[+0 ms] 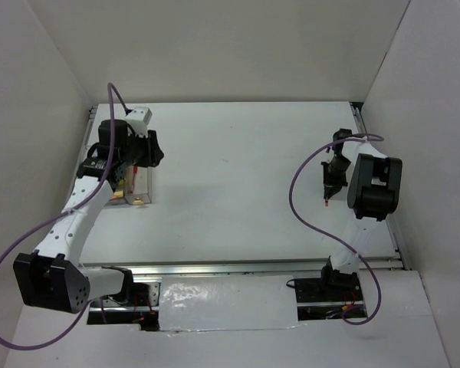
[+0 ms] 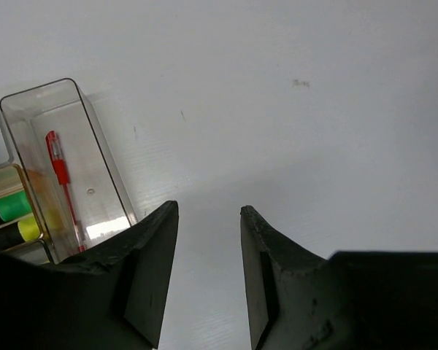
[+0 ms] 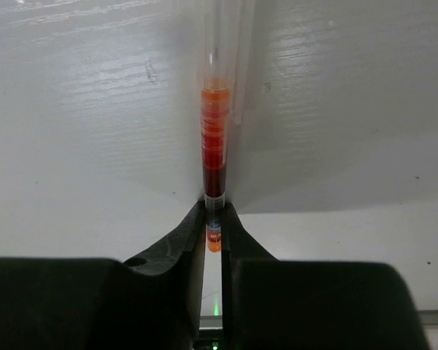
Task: Sort the stationery into containers
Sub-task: Pick up the pen from the center of the board.
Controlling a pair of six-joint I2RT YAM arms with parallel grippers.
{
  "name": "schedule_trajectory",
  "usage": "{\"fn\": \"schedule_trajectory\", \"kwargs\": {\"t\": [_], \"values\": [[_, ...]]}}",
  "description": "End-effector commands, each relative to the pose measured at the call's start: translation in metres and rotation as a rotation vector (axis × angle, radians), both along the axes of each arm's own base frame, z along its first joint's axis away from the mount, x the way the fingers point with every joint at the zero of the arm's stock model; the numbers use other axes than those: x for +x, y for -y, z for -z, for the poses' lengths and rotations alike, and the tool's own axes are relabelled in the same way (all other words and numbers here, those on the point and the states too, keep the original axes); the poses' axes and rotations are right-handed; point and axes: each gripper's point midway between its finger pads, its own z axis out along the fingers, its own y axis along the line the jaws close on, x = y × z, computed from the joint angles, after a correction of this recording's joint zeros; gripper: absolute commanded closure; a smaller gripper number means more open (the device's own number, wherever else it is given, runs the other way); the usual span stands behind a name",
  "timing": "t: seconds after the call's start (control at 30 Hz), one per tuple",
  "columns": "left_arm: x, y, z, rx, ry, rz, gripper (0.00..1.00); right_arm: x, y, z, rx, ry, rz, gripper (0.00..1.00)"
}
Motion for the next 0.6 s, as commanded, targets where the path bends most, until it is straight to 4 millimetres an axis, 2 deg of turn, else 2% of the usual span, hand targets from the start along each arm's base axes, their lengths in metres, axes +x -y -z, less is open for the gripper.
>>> {"fn": "schedule_trajectory", "kwargs": {"t": [0.0, 0.03, 0.07, 0.1, 0.13, 0.17, 0.2, 0.23, 0.27, 0.3, 0.33, 0.37, 0.4, 0.43, 0.47, 0.53, 0.57], "values": [[-0.001, 0.003, -0.023, -0.107, 0.069, -0.007, 0.49, 0.005, -0.018, -0.002, 0.086, 0.018, -0.022, 0.88], [-0.003, 0.004, -0.023, -0.158, 0.063, -0.009, 0.49, 0.004, -0.027, -0.013, 0.133, 0.028, -0.030, 0.91], [-0.009, 0.009, -0.025, -0.221, 0.078, 0.039, 0.49, 0.011, -0.040, -0.026, 0.188, 0.063, -0.058, 0.94], [-0.014, 0.014, -0.028, -0.290, 0.075, 0.044, 0.49, 0.015, -0.065, -0.040, 0.318, 0.096, -0.083, 0.95], [-0.019, 0.017, -0.019, -0.333, 0.055, 0.061, 0.49, 0.016, -0.081, -0.061, 0.379, 0.131, -0.115, 0.98], [-0.026, 0.024, -0.022, -0.386, 0.054, 0.107, 0.49, 0.023, -0.096, -0.081, 0.437, 0.182, -0.168, 0.99], [-0.029, 0.029, -0.033, -0.415, 0.099, 0.136, 0.48, 0.022, -0.122, -0.096, 0.497, 0.206, -0.239, 0.99], [-0.033, 0.035, -0.035, -0.469, 0.085, 0.146, 0.48, 0.018, -0.150, -0.126, 0.615, 0.260, -0.303, 1.00], [-0.039, 0.042, -0.030, -0.502, 0.066, 0.173, 0.47, 0.015, -0.168, -0.142, 0.673, 0.290, -0.358, 1.00], [-0.046, 0.052, -0.038, -0.564, 0.058, 0.223, 0.46, 0.009, -0.200, -0.162, 0.732, 0.313, -0.448, 1.00], [-0.051, 0.058, -0.036, -0.595, 0.028, 0.239, 0.45, 0.001, -0.223, -0.187, 0.828, 0.354, -0.508, 1.00], [-0.053, 0.066, -0.037, -0.623, 0.025, 0.262, 0.42, -0.004, -0.240, -0.202, 0.880, 0.367, -0.546, 1.00], [-0.058, 0.072, -0.037, -0.654, 0.007, 0.281, 0.41, -0.011, -0.254, -0.212, 0.922, 0.376, -0.589, 1.00], [-0.059, 0.078, -0.040, -0.701, -0.003, 0.282, 0.39, -0.028, -0.279, -0.221, 0.962, 0.356, -0.672, 1.00], [-0.063, 0.087, -0.041, -0.723, -0.011, 0.301, 0.38, -0.034, -0.291, -0.228, 0.974, 0.361, -0.720, 1.00], [-0.062, 0.098, -0.043, -0.779, -0.004, 0.291, 0.35, -0.061, -0.318, -0.237, 1.055, 0.313, -0.800, 1.00], [-0.067, 0.110, -0.045, -0.796, -0.003, 0.319, 0.35, -0.070, -0.327, -0.246, 1.112, 0.301, -0.825, 1.00]]}}
